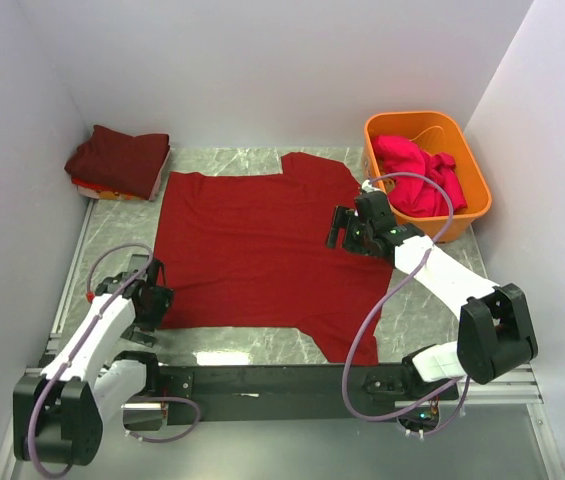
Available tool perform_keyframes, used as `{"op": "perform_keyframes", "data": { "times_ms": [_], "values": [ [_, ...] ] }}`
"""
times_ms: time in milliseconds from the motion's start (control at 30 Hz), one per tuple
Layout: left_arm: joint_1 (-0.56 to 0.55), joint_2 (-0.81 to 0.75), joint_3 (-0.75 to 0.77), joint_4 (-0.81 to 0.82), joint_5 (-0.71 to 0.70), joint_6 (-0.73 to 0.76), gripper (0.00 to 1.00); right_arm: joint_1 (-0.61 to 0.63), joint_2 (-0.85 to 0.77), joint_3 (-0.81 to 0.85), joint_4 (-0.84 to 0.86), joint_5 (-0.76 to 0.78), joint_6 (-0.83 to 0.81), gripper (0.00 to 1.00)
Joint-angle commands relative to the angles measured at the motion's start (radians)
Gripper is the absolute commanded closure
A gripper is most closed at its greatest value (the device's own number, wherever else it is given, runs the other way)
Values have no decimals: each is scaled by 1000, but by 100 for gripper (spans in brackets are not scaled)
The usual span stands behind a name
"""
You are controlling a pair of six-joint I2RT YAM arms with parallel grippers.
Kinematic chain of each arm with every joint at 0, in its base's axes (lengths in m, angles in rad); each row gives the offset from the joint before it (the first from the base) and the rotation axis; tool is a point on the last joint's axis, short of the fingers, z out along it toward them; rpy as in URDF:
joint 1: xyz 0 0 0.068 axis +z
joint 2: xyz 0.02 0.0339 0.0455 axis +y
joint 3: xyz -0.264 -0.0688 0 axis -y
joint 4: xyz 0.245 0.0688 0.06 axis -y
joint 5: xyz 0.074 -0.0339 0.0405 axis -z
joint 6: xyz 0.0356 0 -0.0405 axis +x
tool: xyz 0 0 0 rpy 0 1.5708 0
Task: Fold and stack the t-shirts
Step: Fold the tshirt
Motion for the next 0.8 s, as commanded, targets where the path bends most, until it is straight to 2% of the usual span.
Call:
{"op": "perform_keyframes", "data": {
  "times_ms": [0,33,167,333,400,433,467,633,767],
  "values": [
    [-3,71,6,13,-67,-77,11,-6,-3,5,36,-2,-8,9],
    [-3,94,9,14,-66,-78,13,-7,-5,2,32,1,-7,9],
    [-3,215,25,27,-58,-69,40,-13,-17,-12,35,12,-2,9],
    [0,297,27,68,-92,-75,57,-15,-29,-18,26,4,-5,9],
    [2,309,30,79,-93,-66,72,-15,-38,-29,18,11,-7,9],
    [2,311,32,80,-95,-63,90,-15,-51,-35,7,11,-7,9],
    [2,312,38,77,-98,-60,97,-12,-58,-43,-2,9,-7,9],
    [2,266,45,30,-119,-67,99,37,-144,-112,-108,15,-7,10],
    [2,202,50,5,-130,-77,99,166,-207,-150,-269,60,36,10]
  ]
}}
